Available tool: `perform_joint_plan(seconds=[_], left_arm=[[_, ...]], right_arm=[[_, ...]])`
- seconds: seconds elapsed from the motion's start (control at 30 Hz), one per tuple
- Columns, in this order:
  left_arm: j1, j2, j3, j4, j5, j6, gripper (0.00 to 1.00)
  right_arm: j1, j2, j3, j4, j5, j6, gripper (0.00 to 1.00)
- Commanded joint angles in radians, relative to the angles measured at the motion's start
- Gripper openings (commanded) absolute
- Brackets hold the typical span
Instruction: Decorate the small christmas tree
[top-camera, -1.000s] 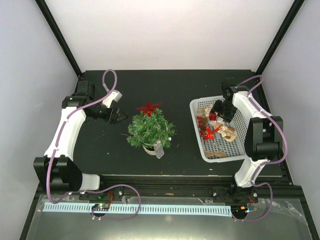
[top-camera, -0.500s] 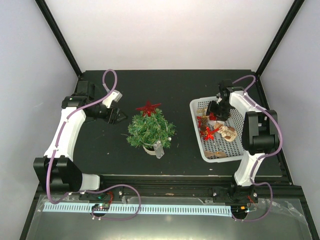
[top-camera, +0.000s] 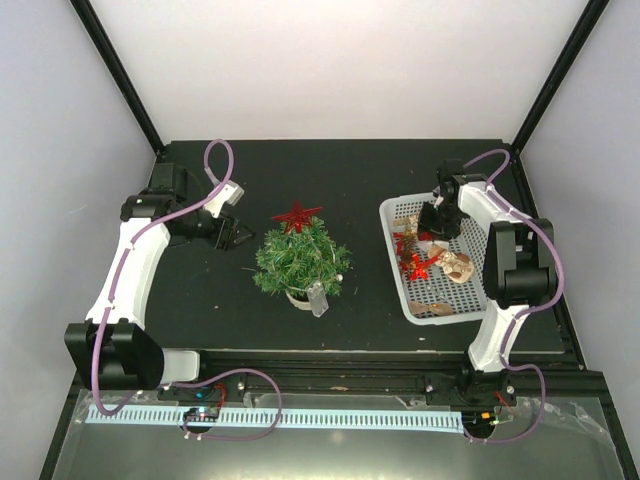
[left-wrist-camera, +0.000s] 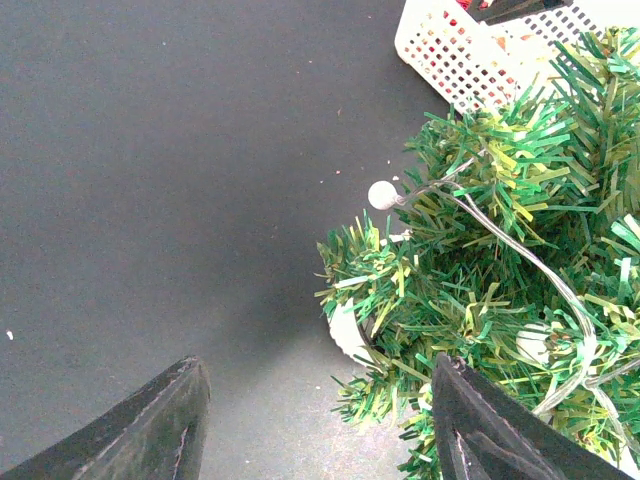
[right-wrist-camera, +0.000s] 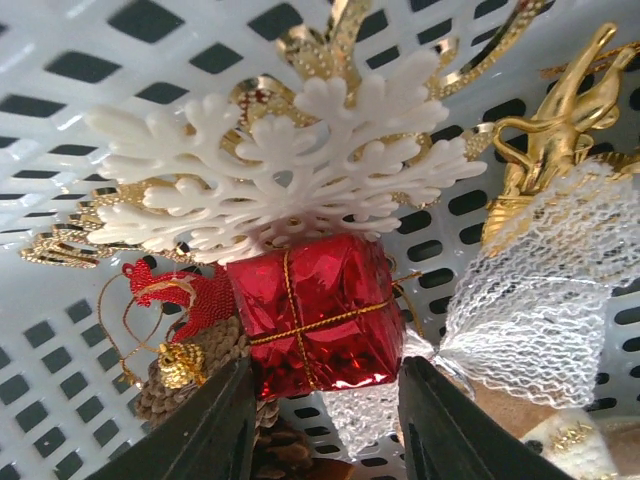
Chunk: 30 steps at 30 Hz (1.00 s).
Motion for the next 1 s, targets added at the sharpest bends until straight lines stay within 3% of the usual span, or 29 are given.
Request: perform_joint_plan(seconds=[0.0,0.47,0.53,0.6,0.97], left_arm=[[0.004,-0.025,-0.008,-0.017,0.034,0.017,0.62],[0.004,-0.025,-0.024,-0.008,0.045,0.014,0.62],[0.004,-0.026,-0.023,-0.011,0.049,0.018,0.62],[0.004,-0.025,-0.021,-0.014,0.049,0.021,0.62],[0.004,-0.062,0.003,-0.058,0.043,0.046,0.62]], right_arm=[[-0.004,-0.018,0.007,0.007,0.041,0.008,0.42],[-0.002,-0.218,-0.045,-0.049,0.123,-0.018,0.44],[-0.002,-0.215,-0.049,-0.052,0.118,-0.039,0.54],[-0.002,-0.207,-0.054,-0.035,0.098,-0.059,0.58],[-0.003,-0.096,-0.030,0.030,0.052,-0.072,0.57]])
